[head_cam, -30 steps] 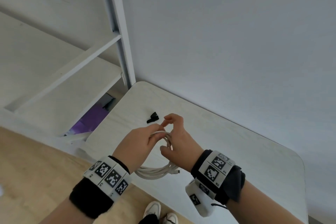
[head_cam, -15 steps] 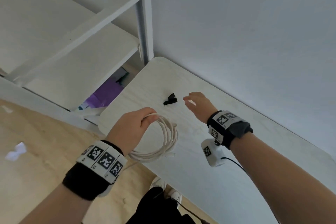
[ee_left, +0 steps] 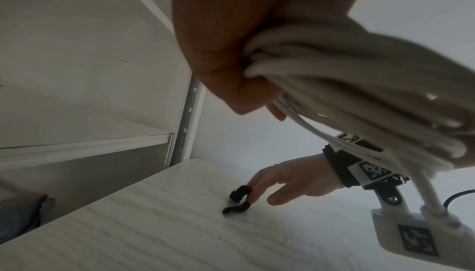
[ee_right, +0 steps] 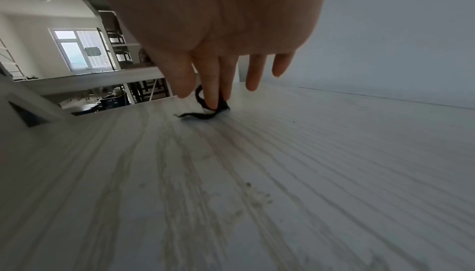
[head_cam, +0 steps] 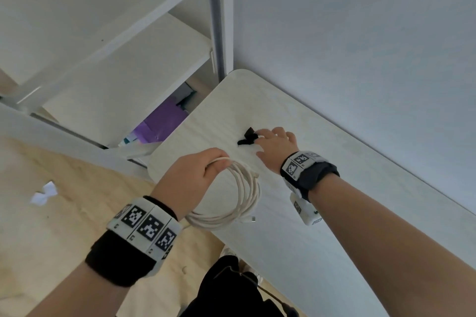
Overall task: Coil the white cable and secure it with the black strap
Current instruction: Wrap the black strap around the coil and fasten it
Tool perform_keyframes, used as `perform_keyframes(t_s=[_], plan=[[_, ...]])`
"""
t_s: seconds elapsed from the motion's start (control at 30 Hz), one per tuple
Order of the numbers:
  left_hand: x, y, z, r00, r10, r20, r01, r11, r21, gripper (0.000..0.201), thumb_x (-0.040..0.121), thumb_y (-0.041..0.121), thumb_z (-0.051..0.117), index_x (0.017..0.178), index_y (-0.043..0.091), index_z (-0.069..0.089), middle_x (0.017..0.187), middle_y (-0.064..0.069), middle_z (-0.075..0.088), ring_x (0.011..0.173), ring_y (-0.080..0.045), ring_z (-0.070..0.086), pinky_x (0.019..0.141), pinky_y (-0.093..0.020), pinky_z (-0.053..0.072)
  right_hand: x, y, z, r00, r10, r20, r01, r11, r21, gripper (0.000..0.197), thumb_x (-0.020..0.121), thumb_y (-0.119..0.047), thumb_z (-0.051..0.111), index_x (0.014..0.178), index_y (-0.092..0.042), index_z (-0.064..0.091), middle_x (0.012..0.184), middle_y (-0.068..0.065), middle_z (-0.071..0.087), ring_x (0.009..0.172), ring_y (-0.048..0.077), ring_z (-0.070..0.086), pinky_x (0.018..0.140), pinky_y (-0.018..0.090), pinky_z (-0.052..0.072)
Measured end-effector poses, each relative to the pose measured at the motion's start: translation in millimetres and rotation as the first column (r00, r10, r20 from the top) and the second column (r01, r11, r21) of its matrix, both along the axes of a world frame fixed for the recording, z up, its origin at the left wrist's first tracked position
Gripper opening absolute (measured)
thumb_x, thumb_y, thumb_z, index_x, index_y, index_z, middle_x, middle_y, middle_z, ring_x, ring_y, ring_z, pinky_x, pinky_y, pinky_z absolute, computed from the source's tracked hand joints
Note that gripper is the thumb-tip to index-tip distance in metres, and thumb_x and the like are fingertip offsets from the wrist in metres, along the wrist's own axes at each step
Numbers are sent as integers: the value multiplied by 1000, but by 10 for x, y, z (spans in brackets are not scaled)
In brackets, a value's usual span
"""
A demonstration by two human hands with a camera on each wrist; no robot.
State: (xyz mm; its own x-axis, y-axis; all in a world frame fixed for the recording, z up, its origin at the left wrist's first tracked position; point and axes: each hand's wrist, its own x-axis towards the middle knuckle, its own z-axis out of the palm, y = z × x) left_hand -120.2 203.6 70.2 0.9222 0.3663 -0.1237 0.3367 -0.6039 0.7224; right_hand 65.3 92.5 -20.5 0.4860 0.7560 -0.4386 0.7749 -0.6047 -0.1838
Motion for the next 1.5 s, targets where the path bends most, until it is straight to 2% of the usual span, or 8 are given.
perform_keyframes(t_s=[0.13, 0.37, 0.5, 0.67, 0.9, 1.03, 1.37, 1.5], plan=[[69, -16, 43, 1000, -6, 7, 6, 1000, -16, 50, 85, 56, 37, 103, 16, 62, 90, -5, 70, 83, -19, 64, 73, -22, 46, 50, -83, 122, 980, -174, -95, 190, 961, 201, 33, 92, -32, 45, 121, -20, 54, 132, -1, 48, 123, 26, 36, 102, 40, 28], [228, -132, 239, 998, -52, 29, 54, 997, -63, 49, 81, 53, 35, 105, 19, 61, 88, 5, 68, 82, -7, 62, 73, -15, 45, 67, -445, 629, 799, -424, -427, 597, 643, 479, 31, 85, -4, 55, 112, -17, 60, 110, 4, 61, 90, 17, 59, 80, 23, 46], [393, -284, 485, 992, -95, 79, 105, 986, -128, 25, 88, 39, 41, 96, 23, 58, 61, 20, 57, 64, 12, 54, 55, -4, 39, -22, -700, 1019, 758, -367, -540, 643, 565, 518, 56, 82, 1, 56, 128, -29, 47, 102, -9, 63, 76, 6, 59, 66, 13, 47], [615, -564, 910, 963, -206, 176, 243, 944, -222, 35, 85, 44, 39, 97, 20, 62, 60, 7, 51, 45, 2, 45, 46, -7, 36, -164, -1067, 1519, 753, -296, -588, 650, 471, 596, 68, 78, 0, 64, 132, -35, 40, 105, -10, 63, 66, 10, 58, 61, 19, 52], [879, -1114, 1495, 870, -395, 295, 460, 866, -198, 22, 92, 24, 44, 98, 13, 63, 58, 30, 58, 51, 17, 49, 52, -2, 35, -399, -1597, 1962, 694, -178, -697, 720, 181, 670, 53, 72, 5, 71, 108, -23, 45, 80, 5, 58, 63, 15, 62, 58, 26, 55], [1004, -1454, 1705, 792, -494, 357, 569, 810, -141, 22, 94, 23, 45, 97, 13, 65, 80, 12, 56, 55, 16, 49, 52, -3, 35, -494, -1939, 2105, 670, -102, -735, 741, 32, 671, 35, 70, 14, 68, 85, -8, 46, 65, 3, 60, 53, 11, 59, 50, 20, 49], [1105, -2123, 2074, 661, -635, 400, 713, 697, -71, 22, 95, 16, 45, 97, 6, 64, 46, 30, 52, 40, 14, 45, 45, -3, 33, -688, -2640, 2476, 701, -435, -565, 684, 188, 705, 33, 85, 0, 57, 69, -29, 56, 56, -29, 63, 57, -10, 59, 57, 8, 48], [1118, -2149, 2100, 647, -650, 399, 718, 696, -30, 21, 95, 21, 47, 96, 12, 66, 63, 18, 62, 45, 15, 49, 49, -4, 35, -805, -2835, 2572, 706, -462, -537, 634, 75, 770, 19, 80, 1, 62, 78, -17, 68, 73, -4, 72, 66, 7, 66, 63, 18, 52]])
